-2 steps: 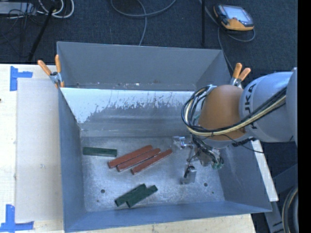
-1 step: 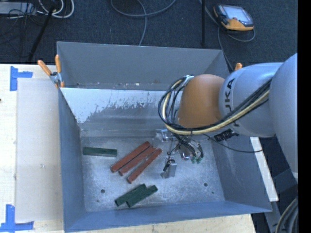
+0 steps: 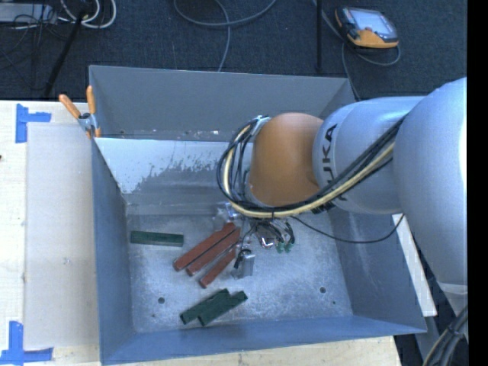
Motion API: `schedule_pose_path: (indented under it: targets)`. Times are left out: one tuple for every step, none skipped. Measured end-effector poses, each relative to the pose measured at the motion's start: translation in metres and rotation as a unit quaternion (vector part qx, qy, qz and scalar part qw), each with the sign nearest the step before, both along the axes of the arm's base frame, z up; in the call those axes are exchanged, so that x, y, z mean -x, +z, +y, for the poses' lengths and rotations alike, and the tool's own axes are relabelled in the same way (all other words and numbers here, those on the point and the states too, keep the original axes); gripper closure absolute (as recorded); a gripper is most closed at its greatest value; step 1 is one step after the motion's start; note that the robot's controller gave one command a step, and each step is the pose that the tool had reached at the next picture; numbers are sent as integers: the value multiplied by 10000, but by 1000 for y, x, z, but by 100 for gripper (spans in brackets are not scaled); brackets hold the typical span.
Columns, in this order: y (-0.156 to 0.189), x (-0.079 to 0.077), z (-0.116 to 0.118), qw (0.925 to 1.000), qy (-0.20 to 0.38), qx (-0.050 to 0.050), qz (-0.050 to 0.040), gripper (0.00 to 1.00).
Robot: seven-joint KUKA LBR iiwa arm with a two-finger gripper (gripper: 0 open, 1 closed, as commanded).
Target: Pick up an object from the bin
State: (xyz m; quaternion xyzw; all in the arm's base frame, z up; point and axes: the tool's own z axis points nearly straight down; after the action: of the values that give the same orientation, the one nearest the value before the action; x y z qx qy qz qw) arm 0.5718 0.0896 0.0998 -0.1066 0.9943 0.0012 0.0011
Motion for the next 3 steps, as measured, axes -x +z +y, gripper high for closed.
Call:
schedule_pose_path:
  targets:
    - [-30, -2, 18, 9996, 288, 10, -2, 0]
    - [-30, -2, 18, 9996, 292, 13, -1, 0]
    - [-27, -3, 19, 9995, 302, 9, -3, 100]
